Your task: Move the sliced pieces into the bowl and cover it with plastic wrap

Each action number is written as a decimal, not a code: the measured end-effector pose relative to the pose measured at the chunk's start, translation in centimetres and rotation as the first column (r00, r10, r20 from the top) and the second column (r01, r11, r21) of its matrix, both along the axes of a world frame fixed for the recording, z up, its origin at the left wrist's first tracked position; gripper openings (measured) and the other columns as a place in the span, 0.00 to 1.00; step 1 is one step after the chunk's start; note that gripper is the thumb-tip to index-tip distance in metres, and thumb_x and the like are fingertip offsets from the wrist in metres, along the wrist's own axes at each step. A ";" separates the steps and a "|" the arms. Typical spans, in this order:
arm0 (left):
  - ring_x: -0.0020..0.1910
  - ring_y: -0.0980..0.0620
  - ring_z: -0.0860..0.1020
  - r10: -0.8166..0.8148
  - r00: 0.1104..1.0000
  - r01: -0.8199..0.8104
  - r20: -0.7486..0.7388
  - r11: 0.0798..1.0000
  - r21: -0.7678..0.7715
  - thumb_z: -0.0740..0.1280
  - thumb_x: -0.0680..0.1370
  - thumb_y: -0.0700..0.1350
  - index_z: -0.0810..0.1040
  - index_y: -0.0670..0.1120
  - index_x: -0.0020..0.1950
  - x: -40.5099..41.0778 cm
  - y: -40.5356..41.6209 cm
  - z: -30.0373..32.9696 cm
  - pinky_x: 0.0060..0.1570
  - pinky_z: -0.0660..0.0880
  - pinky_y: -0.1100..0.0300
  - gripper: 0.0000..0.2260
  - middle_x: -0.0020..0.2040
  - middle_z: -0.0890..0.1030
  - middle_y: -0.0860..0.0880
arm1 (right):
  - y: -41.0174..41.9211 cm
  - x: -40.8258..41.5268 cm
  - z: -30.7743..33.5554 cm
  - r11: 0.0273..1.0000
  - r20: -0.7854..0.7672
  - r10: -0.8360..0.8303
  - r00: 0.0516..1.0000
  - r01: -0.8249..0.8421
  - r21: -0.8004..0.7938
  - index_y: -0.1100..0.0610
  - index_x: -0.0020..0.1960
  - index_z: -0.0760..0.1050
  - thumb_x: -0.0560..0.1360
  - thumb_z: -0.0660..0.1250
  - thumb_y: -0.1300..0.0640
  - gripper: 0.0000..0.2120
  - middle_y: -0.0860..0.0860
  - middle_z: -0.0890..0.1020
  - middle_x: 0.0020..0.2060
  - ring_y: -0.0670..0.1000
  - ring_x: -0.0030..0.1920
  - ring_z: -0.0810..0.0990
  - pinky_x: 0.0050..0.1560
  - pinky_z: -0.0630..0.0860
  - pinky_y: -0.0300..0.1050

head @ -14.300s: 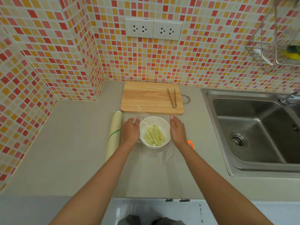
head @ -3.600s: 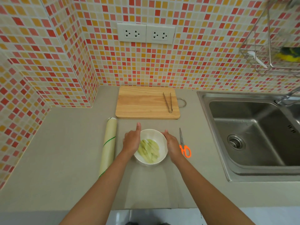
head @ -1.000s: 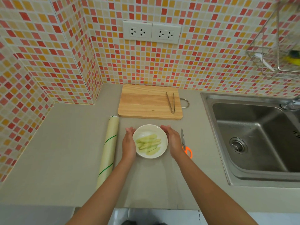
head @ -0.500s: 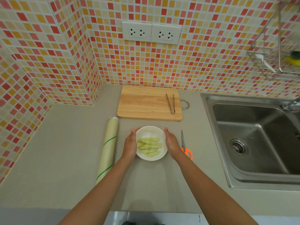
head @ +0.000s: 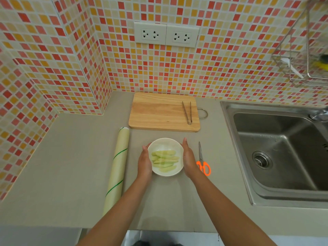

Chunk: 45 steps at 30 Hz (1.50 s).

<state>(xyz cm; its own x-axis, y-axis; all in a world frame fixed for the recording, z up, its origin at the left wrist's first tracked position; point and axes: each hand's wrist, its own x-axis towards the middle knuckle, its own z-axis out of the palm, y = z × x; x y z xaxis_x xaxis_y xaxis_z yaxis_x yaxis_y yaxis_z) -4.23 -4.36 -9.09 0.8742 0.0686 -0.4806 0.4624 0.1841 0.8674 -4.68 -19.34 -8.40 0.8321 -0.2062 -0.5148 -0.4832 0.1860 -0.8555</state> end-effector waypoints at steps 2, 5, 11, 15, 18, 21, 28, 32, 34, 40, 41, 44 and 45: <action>0.57 0.49 0.79 -0.006 1.000 0.006 0.018 1.000 0.006 0.47 0.84 0.55 0.78 0.53 0.61 -0.1 0.0 0.1 0.56 0.75 0.55 0.20 0.59 0.82 0.47 | -0.2 0.4 0.2 0.999 -0.013 0.049 0.999 -0.049 0.007 0.53 0.43 0.82 0.76 0.47 0.31 0.33 0.53 0.85 0.42 0.50 0.45 0.85 0.45 0.79 0.44; 0.58 0.48 0.79 0.012 0.999 -0.012 0.030 1.000 0.004 0.48 0.84 0.54 0.78 0.53 0.61 -0.4 -0.1 0.1 0.60 0.75 0.52 0.19 0.59 0.81 0.47 | -0.7 0.8 0.5 0.988 -0.011 0.154 0.988 -0.154 -0.022 0.49 0.47 0.83 0.75 0.44 0.29 0.34 0.47 0.87 0.43 0.44 0.45 0.85 0.44 0.77 0.38; 0.61 0.49 0.78 -0.019 0.999 0.018 0.027 0.999 0.041 0.50 0.83 0.57 0.76 0.49 0.66 -0.2 0.3 0.4 0.63 0.73 0.53 0.22 0.62 0.80 0.47 | -1.2 0.7 1.9 0.988 0.054 0.077 0.996 -0.069 -0.141 0.62 0.69 0.71 0.80 0.43 0.38 0.34 0.59 0.76 0.66 0.56 0.66 0.74 0.69 0.68 0.55; 0.64 0.56 0.73 0.038 0.999 -0.039 0.038 0.999 0.022 0.52 0.82 0.59 0.72 0.48 0.72 -0.4 0.7 0.5 0.60 0.66 0.62 0.24 0.69 0.75 0.52 | 0.2 -1.9 0.4 0.922 0.217 -0.385 0.897 0.382 0.055 0.60 0.70 0.69 0.82 0.48 0.44 0.26 0.55 0.76 0.64 0.53 0.64 0.75 0.65 0.69 0.47; 0.64 0.57 0.72 0.034 0.999 -0.034 0.037 0.999 -0.002 0.50 0.82 0.60 0.70 0.51 0.73 -0.8 0.3 0.6 0.61 0.66 0.62 0.24 0.71 0.73 0.54 | 2.0 -3.2 -0.8 0.881 0.196 -0.446 0.873 0.390 0.268 0.54 0.63 0.72 0.80 0.51 0.40 0.24 0.49 0.76 0.55 0.49 0.58 0.74 0.61 0.68 0.44; 0.61 0.55 0.78 -0.013 1.000 0.012 0.025 1.000 0.010 0.47 0.81 0.63 0.76 0.58 0.65 -0.9 -0.3 0.9 0.55 0.72 0.63 0.24 0.60 0.81 0.58 | 3.1 -2.7 -0.9 0.891 0.205 -0.419 0.885 0.357 0.279 0.55 0.56 0.74 0.79 0.50 0.39 0.23 0.52 0.78 0.52 0.50 0.55 0.75 0.62 0.69 0.49; 0.63 0.49 0.78 -0.153 0.982 0.159 0.107 0.986 -0.045 0.41 0.79 0.66 0.75 0.51 0.65 0.2 -0.5 2.4 0.68 0.70 0.48 0.32 0.61 0.82 0.47 | 1.4 -0.8 -0.5 0.955 0.172 -0.295 0.940 0.283 0.088 0.56 0.60 0.78 0.81 0.46 0.39 0.29 0.53 0.83 0.53 0.51 0.54 0.81 0.50 0.75 0.42; 0.64 0.46 0.77 -0.151 0.982 0.161 0.116 0.983 -0.085 0.39 0.79 0.65 0.75 0.47 0.66 0.5 -0.7 2.8 0.70 0.68 0.44 0.34 0.62 0.81 0.44 | 1.0 -0.6 -0.6 0.963 0.129 -0.264 0.956 0.254 0.086 0.48 0.54 0.79 0.80 0.46 0.37 0.26 0.46 0.84 0.49 0.41 0.48 0.82 0.45 0.75 0.36; 0.64 0.46 0.77 -0.152 0.982 0.163 0.116 0.982 -0.096 0.39 0.79 0.65 0.75 0.47 0.66 0.4 -0.6 2.9 0.70 0.68 0.43 0.35 0.62 0.81 0.44 | 1.1 -0.8 -0.6 0.966 0.127 -0.253 0.959 0.243 0.090 0.46 0.52 0.79 0.80 0.47 0.36 0.25 0.43 0.85 0.47 0.38 0.45 0.82 0.41 0.74 0.33; 0.65 0.47 0.76 -0.219 0.964 0.233 0.152 0.969 -0.083 0.39 0.76 0.70 0.77 0.50 0.63 0.5 -0.2 2.8 0.71 0.66 0.43 0.37 0.61 0.82 0.46 | 0.8 -1.1 0.6 0.979 0.103 -0.194 0.976 0.186 0.082 0.47 0.58 0.77 0.80 0.44 0.37 0.26 0.48 0.82 0.56 0.46 0.57 0.79 0.56 0.73 0.41; 0.66 0.47 0.76 -0.246 0.957 0.259 0.156 0.963 -0.070 0.40 0.75 0.71 0.78 0.49 0.62 0.5 0.1 2.8 0.71 0.65 0.44 0.37 0.61 0.82 0.47 | 0.5 -1.2 0.7 0.983 0.106 -0.170 0.980 0.161 0.086 0.49 0.63 0.76 0.80 0.44 0.37 0.28 0.50 0.81 0.60 0.47 0.60 0.78 0.61 0.72 0.43; 0.74 0.49 0.67 -0.248 0.964 0.247 0.091 0.969 0.022 0.42 0.74 0.71 0.72 0.46 0.69 0.9 1.2 2.8 0.76 0.57 0.49 0.39 0.71 0.73 0.48 | -0.4 -1.5 2.5 0.987 0.134 -0.144 0.981 0.133 0.085 0.58 0.75 0.62 0.80 0.43 0.38 0.33 0.54 0.68 0.72 0.47 0.69 0.70 0.73 0.61 0.48; 0.76 0.52 0.62 -0.225 0.971 0.222 0.083 0.974 0.043 0.42 0.76 0.69 0.66 0.46 0.75 1.3 1.6 2.6 0.77 0.53 0.52 0.38 0.76 0.67 0.49 | -0.9 -1.4 2.9 0.986 0.142 -0.156 0.977 0.148 0.071 0.58 0.76 0.58 0.80 0.43 0.38 0.33 0.55 0.65 0.74 0.49 0.72 0.66 0.75 0.57 0.49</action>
